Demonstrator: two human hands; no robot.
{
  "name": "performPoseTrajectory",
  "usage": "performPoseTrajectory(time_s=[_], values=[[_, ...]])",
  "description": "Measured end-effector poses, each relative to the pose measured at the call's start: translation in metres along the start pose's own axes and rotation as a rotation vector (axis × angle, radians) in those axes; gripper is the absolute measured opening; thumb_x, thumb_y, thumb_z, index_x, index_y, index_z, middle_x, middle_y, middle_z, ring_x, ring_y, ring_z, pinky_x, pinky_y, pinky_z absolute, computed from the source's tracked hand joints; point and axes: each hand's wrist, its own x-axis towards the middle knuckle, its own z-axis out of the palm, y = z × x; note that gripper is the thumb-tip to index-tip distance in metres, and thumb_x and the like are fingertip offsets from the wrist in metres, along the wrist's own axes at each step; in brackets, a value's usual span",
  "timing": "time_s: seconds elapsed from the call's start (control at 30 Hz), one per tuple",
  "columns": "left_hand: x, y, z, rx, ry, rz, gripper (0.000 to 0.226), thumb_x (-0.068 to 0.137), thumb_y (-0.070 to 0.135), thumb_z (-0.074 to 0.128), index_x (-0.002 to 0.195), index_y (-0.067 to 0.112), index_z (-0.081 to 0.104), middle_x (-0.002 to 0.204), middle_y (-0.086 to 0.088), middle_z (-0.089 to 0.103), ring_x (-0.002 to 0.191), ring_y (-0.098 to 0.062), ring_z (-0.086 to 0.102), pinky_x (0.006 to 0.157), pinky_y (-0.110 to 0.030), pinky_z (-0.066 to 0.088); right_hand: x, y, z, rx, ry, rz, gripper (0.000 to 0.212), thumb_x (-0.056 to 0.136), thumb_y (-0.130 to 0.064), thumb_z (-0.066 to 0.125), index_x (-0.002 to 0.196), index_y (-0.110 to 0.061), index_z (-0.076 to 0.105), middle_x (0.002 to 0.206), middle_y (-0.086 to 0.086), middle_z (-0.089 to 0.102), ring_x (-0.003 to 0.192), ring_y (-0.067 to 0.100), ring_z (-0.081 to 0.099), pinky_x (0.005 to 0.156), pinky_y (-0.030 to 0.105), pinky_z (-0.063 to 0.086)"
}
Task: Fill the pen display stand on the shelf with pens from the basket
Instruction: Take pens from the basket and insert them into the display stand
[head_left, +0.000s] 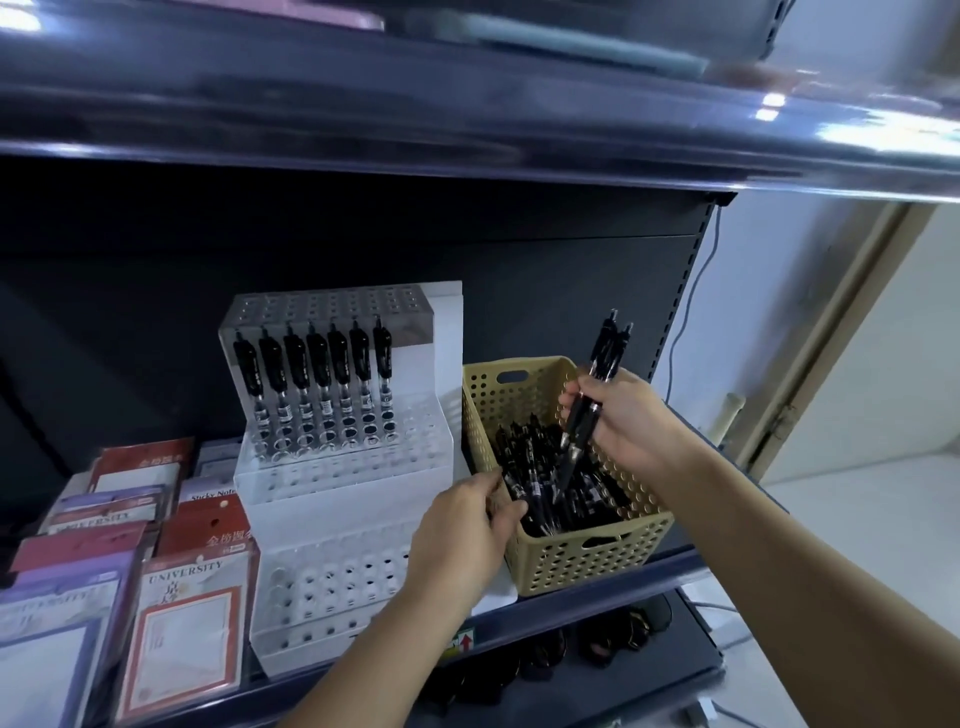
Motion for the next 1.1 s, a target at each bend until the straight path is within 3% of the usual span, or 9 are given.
performPoseTrajectory(time_s=[0.13, 0.27, 0.4, 0.5, 0.57, 0.77, 0.93, 1.1], values=[[-0.007, 0.008, -0.014, -0.133, 0.068, 0.055, 0.053, 0.091, 0.047, 0.048, 0.138, 0.023, 0.042, 0.135, 0.007, 0.051, 0.118, -0.009, 0.052, 0.1, -0.026, 0.042, -0.023, -0.013, 0.014, 0.188, -0.127, 0.003, 0.01, 0.097, -0.001, 0.043, 0.097, -0.005, 0.052, 0.08, 0.009, 0.057, 0.075, 0.021, 0.061, 0.083, 0.037, 0.053], [-0.012, 0.02, -0.037, -0.406, -0.019, 0.007, 0.042, 0.094, 0.04, 0.044, 0.13, 0.021, 0.05, 0.113, 0.008, 0.061, 0.098, 0.001, 0.054, 0.078, -0.005, 0.04, -0.043, -0.006, 0.034, 0.266, -0.315, 0.05, 0.012, 0.097, -0.002, 0.042, 0.091, -0.007, 0.051, 0.079, 0.007, 0.058, 0.073, 0.019, 0.063, 0.079, 0.035, 0.054], [-0.026, 0.019, -0.058, -0.79, -0.191, -0.156, 0.025, 0.094, 0.015, 0.051, 0.12, 0.014, 0.054, 0.089, -0.001, 0.07, 0.075, -0.009, 0.068, 0.07, -0.022, 0.056, -0.056, 0.009, 0.053, 0.293, -0.437, 0.109, 0.014, 0.097, -0.004, 0.043, 0.088, -0.009, 0.052, 0.079, 0.007, 0.059, 0.074, 0.019, 0.065, 0.076, 0.034, 0.055], [-0.037, 0.008, -0.07, -0.774, -0.174, -0.185, 0.029, 0.094, 0.006, 0.051, 0.117, 0.021, 0.049, 0.085, -0.002, 0.072, 0.074, -0.011, 0.071, 0.073, -0.025, 0.057, -0.06, 0.019, 0.065, 0.307, -0.432, 0.157, 0.009, 0.096, -0.006, 0.045, 0.092, -0.007, 0.052, 0.082, 0.009, 0.061, 0.076, 0.021, 0.065, 0.076, 0.036, 0.056], [-0.042, 0.0, -0.077, -0.76, -0.175, -0.207, 0.03, 0.094, 0.004, 0.051, 0.122, 0.014, 0.05, 0.087, -0.005, 0.07, 0.072, -0.01, 0.07, 0.07, -0.022, 0.057, -0.063, 0.024, 0.073, 0.319, -0.375, 0.172, 0.008, 0.098, -0.007, 0.044, 0.095, -0.007, 0.052, 0.085, 0.01, 0.062, 0.08, 0.022, 0.065, 0.079, 0.039, 0.055], [-0.06, -0.033, -0.094, -0.604, -0.213, -0.265, 0.021, 0.095, -0.001, 0.046, 0.109, 0.01, 0.056, 0.085, -0.007, 0.066, 0.07, -0.012, 0.065, 0.068, -0.022, 0.056, -0.063, 0.026, 0.086, 0.36, -0.228, 0.185, 0.011, 0.1, -0.009, 0.04, 0.095, -0.009, 0.049, 0.081, 0.01, 0.071, 0.095, 0.026, 0.067, 0.09, 0.046, 0.046], [-0.066, -0.058, -0.104, -0.599, -0.023, -0.337, 0.021, 0.097, 0.002, 0.042, 0.11, 0.011, 0.056, 0.091, -0.007, 0.063, 0.077, -0.014, 0.067, 0.067, -0.021, 0.055, -0.072, 0.028, 0.095, 0.304, -0.219, 0.179, 0.011, 0.099, -0.006, 0.042, 0.107, -0.006, 0.049, 0.084, 0.013, 0.069, 0.085, 0.025, 0.068, 0.083, 0.043, 0.052], [-0.067, -0.056, -0.106, -0.648, 0.089, -0.377, 0.016, 0.098, 0.008, 0.041, 0.108, 0.017, 0.05, 0.098, -0.001, 0.062, 0.086, -0.011, 0.063, 0.072, -0.025, 0.048, -0.09, 0.044, 0.112, 0.133, -0.298, 0.216, 0.01, 0.097, -0.005, 0.046, 0.102, -0.003, 0.054, 0.097, 0.015, 0.066, 0.093, 0.027, 0.065, 0.088, 0.041, 0.052]])
